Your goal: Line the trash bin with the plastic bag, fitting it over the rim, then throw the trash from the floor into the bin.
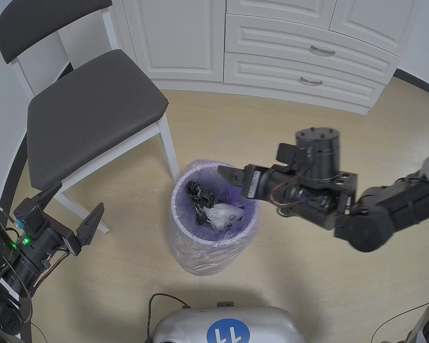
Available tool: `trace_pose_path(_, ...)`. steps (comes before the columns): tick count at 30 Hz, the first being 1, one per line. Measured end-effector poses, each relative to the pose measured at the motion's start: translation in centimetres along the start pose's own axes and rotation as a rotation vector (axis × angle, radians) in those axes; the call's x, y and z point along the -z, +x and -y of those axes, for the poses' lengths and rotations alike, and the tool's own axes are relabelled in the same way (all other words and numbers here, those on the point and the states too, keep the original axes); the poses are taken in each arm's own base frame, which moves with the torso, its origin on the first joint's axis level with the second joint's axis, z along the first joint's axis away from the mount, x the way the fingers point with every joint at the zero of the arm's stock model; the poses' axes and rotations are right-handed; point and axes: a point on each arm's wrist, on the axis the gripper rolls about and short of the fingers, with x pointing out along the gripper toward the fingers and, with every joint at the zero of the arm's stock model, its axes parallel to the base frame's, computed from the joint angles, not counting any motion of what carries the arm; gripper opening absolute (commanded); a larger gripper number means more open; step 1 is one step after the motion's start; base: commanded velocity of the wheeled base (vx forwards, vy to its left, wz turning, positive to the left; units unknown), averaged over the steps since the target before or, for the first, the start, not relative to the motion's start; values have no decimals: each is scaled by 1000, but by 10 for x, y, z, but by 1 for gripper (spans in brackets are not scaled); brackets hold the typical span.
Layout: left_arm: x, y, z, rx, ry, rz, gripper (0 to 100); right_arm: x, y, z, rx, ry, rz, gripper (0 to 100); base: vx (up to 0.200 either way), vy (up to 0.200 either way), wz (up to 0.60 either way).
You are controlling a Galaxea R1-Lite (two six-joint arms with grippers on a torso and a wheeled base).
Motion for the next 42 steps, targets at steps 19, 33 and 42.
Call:
trace_pose_path(19,-6,-17,-16,-90,-216,7,100,-23,-230,79,549,-267,165,100,0,0,0)
trace_pose_path(33,-17,-55,-13,-82,-232,-1,100,-8,-331,89,771,-216,526,100,0,0,0)
trace_pose_path(42,-25,-85,-11,-148,-235,4,100,19,-373,79,739,-239,709,100,0,0,0)
